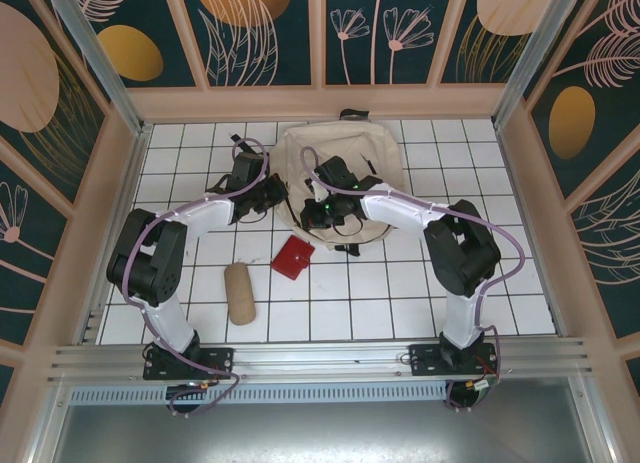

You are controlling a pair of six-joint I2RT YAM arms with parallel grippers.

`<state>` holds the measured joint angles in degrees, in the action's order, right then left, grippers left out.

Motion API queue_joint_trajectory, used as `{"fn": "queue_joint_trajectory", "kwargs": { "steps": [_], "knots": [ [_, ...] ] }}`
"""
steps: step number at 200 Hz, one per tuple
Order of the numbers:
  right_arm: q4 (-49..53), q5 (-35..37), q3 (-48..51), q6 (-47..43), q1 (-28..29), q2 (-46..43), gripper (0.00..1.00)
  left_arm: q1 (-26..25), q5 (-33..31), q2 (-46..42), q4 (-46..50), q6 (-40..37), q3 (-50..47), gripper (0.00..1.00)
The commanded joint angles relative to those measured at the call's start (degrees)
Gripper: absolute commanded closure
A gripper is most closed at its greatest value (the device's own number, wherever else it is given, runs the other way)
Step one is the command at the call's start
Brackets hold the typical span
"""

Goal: Pack books, pencil case, and school supplies into a backpack

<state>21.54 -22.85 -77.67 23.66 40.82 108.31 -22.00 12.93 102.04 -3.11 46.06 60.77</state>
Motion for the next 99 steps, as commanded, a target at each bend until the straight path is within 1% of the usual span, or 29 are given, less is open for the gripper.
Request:
{"fn": "queue_joint_trajectory", "kwargs": {
  "steps": [1,42,81,99],
  "knots": [
    [3.3,3.3,-2.3,-0.7,0.3,-1.2,1.0,0.0,-1.0,-1.9,0.1,-1.3,1.8,1.0],
    [7.9,7.2,-1.4,0.8,3.4,-4.2,1.0,0.4,-4.9,-0.8,0.3,-1.8,1.3,1.0],
    [10.7,11.9,1.3,3.7,6.9,-6.7,1.0,1.1,-6.1,0.9,-0.7,-1.6,1.2,1.0],
    [11.9,15.3,1.6,4.5,7.6,-7.7,1.0,1.2,-5.9,1.7,-1.4,-1.8,1.4,1.0]
  ]
}}
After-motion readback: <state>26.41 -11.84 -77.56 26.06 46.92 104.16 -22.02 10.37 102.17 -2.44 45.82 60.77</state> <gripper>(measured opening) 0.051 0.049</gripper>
